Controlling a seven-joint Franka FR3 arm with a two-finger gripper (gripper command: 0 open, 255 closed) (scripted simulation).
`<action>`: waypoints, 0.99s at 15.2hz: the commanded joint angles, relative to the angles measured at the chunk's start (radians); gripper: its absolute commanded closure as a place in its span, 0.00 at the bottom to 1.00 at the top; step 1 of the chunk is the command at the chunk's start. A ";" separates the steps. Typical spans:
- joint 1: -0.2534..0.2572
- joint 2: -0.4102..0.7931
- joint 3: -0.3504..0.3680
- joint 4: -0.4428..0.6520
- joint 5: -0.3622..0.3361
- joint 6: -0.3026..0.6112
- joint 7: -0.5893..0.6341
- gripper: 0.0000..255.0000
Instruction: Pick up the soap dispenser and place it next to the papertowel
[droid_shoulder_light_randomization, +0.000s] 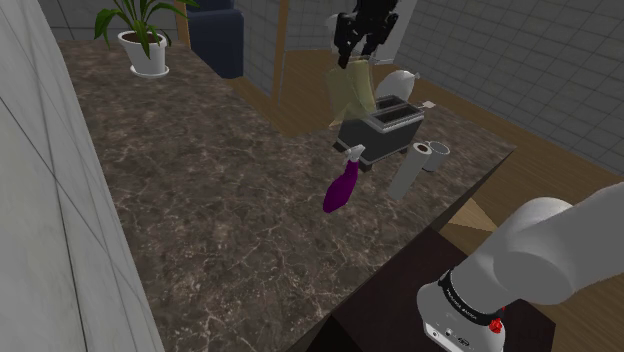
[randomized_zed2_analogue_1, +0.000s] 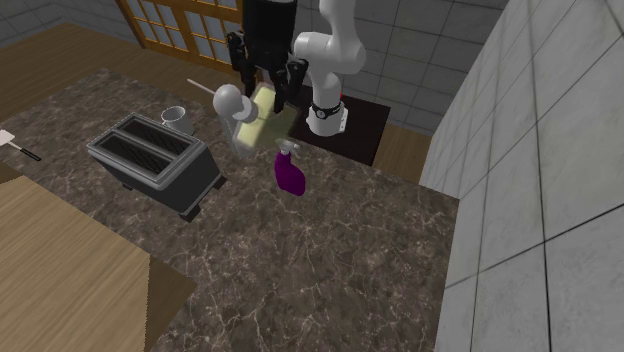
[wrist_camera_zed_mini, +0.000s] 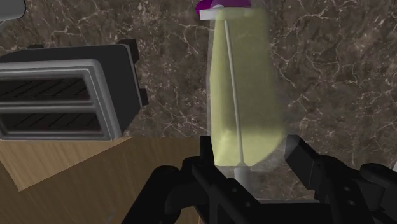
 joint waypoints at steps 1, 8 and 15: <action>-0.009 -0.059 -0.032 -0.064 0.004 0.011 -0.043 1.00; -0.046 -0.219 -0.150 -0.201 -0.016 0.006 -0.193 1.00; -0.092 -0.339 -0.277 -0.282 -0.067 -0.012 -0.346 1.00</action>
